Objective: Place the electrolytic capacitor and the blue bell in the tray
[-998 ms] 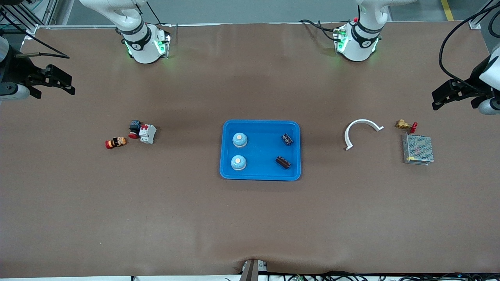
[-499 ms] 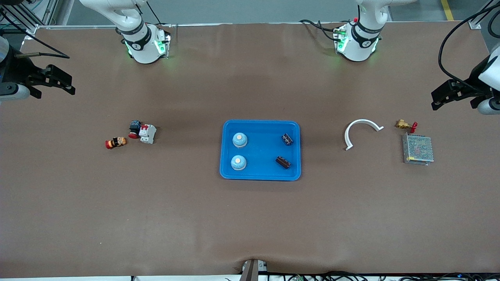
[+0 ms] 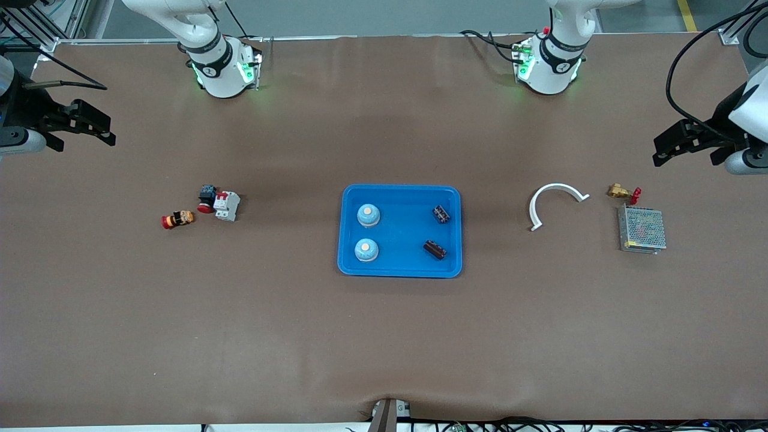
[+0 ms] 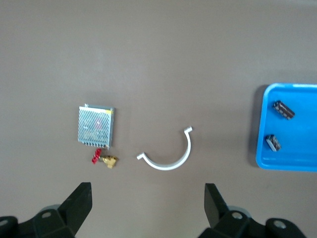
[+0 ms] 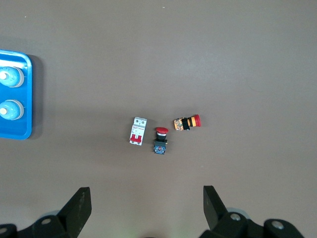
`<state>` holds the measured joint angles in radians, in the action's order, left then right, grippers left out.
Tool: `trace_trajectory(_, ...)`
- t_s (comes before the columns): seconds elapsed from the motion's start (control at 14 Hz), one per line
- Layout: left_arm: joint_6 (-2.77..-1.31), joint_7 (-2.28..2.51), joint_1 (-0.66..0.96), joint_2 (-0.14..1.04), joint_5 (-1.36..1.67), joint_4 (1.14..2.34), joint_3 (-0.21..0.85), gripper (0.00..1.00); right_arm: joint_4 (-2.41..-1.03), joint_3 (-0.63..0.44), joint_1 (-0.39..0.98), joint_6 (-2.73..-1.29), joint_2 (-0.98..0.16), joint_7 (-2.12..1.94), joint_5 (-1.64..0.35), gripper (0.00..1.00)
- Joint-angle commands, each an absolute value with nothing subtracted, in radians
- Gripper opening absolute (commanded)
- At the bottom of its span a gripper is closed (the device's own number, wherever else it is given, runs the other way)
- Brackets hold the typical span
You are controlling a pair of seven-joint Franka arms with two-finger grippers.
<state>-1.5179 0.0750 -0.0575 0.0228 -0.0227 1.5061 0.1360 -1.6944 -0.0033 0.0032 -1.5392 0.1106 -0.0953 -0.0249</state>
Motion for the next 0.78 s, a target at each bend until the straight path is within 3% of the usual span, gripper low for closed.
trace_trajectory(0.0,-1.467,0.077,-0.061,0.026,-0.005,1.483,0.143,1.00,-1.677,0.011,-0.011,-1.529,0.104,-0.100,-0.009,1.00)
trace_trajectory(0.71,-1.413,0.120,-0.071,-0.024,-0.011,1.519,0.169,1.00,-1.672,0.011,-0.014,-1.529,0.106,-0.100,-0.009,1.00)
